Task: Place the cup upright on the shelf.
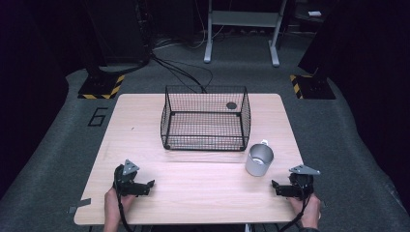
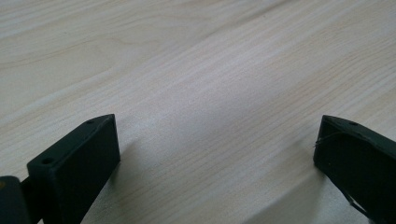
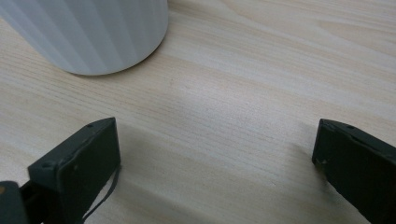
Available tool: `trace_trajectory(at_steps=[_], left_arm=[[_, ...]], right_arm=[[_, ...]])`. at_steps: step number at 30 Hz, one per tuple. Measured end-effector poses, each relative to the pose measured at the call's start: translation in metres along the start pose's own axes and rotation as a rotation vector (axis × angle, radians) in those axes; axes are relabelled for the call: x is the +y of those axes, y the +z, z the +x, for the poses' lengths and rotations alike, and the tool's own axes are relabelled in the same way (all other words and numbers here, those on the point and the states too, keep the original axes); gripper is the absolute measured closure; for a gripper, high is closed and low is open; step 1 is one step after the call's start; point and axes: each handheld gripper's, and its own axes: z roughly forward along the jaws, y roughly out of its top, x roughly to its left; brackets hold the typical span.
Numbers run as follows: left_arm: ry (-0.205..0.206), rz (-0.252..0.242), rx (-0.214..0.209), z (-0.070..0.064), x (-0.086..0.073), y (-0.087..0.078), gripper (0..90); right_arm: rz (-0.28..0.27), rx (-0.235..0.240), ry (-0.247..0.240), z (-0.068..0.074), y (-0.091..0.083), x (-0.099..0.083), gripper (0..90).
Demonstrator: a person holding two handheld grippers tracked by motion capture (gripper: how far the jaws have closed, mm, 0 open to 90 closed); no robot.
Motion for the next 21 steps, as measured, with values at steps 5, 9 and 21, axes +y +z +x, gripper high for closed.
trace_trajectory(at_steps=[5,9,21], left_arm=[[0.001,0.0,0.0,0.0,0.0,0.0,0.3],[0.001,0.0,0.0,0.0,0.0,0.0,0.3],[-0.003,-0.001,0.009,-0.0007,0.0006,0.0006,0.4]], right_arm=[[-0.001,0.0,0.006,0.0004,0.0001,0.0001,0.4],[0.0,0.0,0.001,0.0001,0.0,0.0,0.4],[0.008,-0.001,0.005,0.0011,0.0,0.0009,0.0]])
